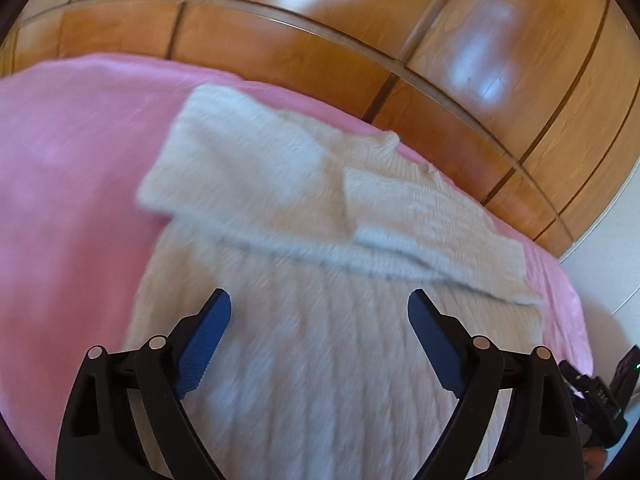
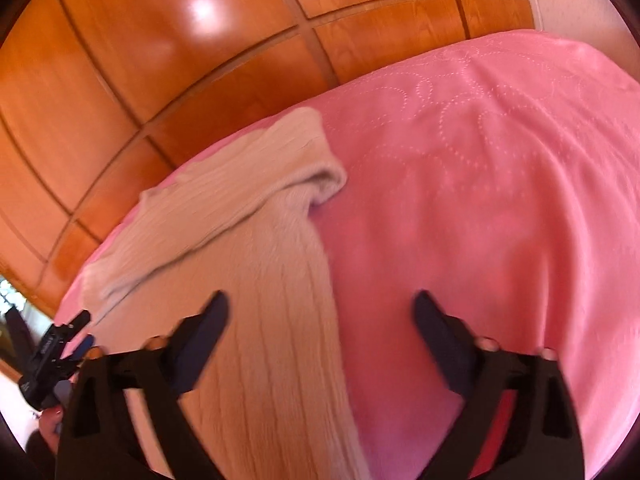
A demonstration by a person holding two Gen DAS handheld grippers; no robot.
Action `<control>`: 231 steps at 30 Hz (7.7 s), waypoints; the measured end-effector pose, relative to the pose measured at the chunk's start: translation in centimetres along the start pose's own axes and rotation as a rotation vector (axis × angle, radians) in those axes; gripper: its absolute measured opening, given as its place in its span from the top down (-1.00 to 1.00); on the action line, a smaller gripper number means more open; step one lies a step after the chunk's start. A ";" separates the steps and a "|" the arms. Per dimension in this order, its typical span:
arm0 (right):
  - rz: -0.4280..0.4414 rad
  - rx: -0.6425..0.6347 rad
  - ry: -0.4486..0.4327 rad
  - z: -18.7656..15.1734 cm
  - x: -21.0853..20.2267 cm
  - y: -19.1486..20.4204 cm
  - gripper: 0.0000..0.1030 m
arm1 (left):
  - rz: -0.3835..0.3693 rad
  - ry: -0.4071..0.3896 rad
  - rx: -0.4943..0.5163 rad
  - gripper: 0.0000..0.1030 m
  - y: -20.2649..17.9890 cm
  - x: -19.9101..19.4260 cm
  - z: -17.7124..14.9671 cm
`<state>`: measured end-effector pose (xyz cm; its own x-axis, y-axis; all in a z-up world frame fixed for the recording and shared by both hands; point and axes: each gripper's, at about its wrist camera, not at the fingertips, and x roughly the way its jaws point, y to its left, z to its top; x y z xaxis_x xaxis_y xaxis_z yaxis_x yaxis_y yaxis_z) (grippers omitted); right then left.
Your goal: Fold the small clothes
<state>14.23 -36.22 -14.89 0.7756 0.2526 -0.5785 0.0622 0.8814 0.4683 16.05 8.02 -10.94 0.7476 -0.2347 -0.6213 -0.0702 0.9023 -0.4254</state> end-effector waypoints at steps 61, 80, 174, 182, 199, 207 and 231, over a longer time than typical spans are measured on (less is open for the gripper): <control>1.154 -0.066 -0.138 -7.8 -21.4 -0.7 0.87 | -1.024 0.115 -0.036 0.89 1.5 -28.7 -5.3; 0.986 0.159 0.002 -1.3 -10.0 -2.5 0.80 | -0.728 0.200 -0.352 0.89 6.9 -14.8 -1.0; -0.169 -0.627 -0.145 -14.9 -7.8 11.6 -0.94 | -0.143 0.013 -0.229 -0.02 8.6 -12.4 -7.6; 0.210 -0.394 0.055 -14.1 -7.6 9.8 0.56 | -0.124 0.005 -0.187 -0.02 7.7 -11.7 -7.2; 0.190 -0.398 0.217 -16.1 -4.1 9.0 0.64 | -0.272 0.032 -0.294 0.53 6.4 -13.7 -4.3; 0.225 -0.350 0.224 -15.5 -4.3 7.9 0.63 | -0.367 -0.011 -0.126 0.55 -0.6 -16.1 -1.6; -0.194 -0.047 0.076 -10.8 -7.3 -3.4 -0.97 | -0.554 0.110 0.272 0.55 -19.6 -9.7 -2.1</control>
<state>1.56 -36.77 -19.50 0.7024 0.1039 -0.7041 0.1754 0.9335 0.3127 8.75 -8.17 2.05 0.5514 -0.7171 -0.4264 0.4901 0.6920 -0.5301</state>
